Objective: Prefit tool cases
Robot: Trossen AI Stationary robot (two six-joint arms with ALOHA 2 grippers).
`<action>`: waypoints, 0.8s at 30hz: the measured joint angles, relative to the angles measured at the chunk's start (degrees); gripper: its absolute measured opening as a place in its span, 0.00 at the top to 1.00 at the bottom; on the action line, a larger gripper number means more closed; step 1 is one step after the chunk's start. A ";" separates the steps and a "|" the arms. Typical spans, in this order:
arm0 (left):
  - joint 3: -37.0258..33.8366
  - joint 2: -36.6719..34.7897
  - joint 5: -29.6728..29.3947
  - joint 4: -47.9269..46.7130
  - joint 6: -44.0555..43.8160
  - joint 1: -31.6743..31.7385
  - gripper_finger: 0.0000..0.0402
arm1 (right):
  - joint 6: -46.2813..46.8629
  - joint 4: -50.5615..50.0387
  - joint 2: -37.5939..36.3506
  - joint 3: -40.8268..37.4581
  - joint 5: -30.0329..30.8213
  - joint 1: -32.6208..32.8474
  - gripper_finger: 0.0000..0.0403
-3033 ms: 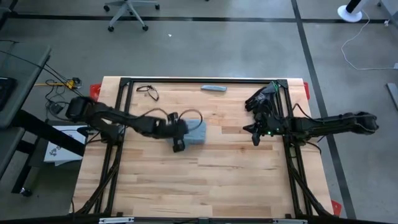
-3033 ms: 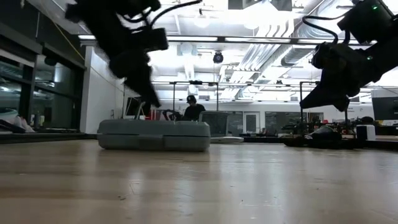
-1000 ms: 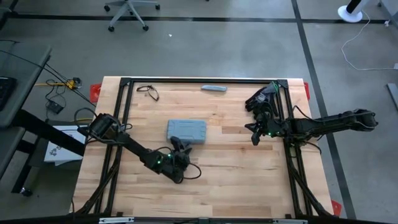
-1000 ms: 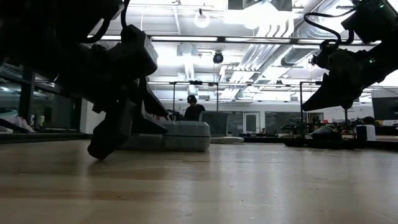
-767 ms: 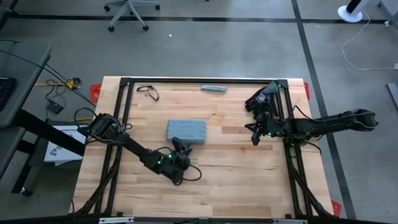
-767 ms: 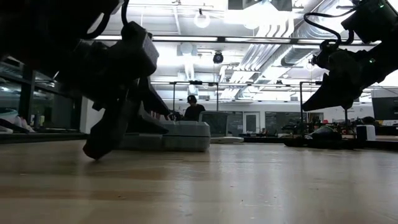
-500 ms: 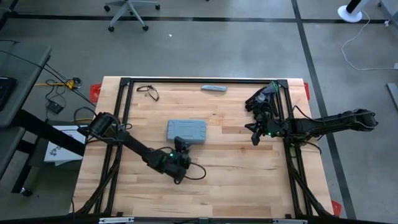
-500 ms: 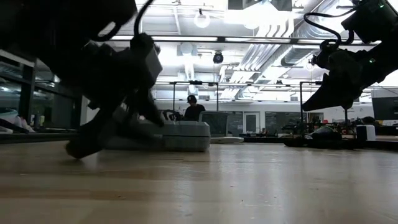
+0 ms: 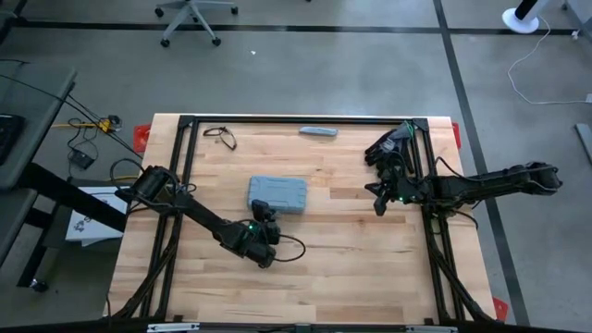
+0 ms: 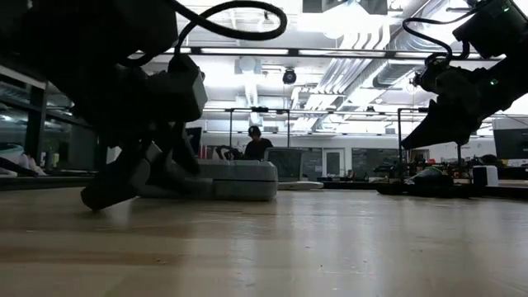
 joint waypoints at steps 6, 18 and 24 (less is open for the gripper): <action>-0.07 0.04 -1.49 -2.21 -7.30 0.38 0.68 | 0.00 -0.02 0.00 0.00 0.02 0.00 1.00; 0.98 0.22 0.81 -5.05 -19.92 3.02 0.99 | 0.17 -0.24 0.00 0.00 0.16 0.44 1.00; 4.37 0.51 -0.31 -9.50 -19.84 2.96 1.00 | 0.39 -0.25 0.00 0.00 2.11 1.63 1.00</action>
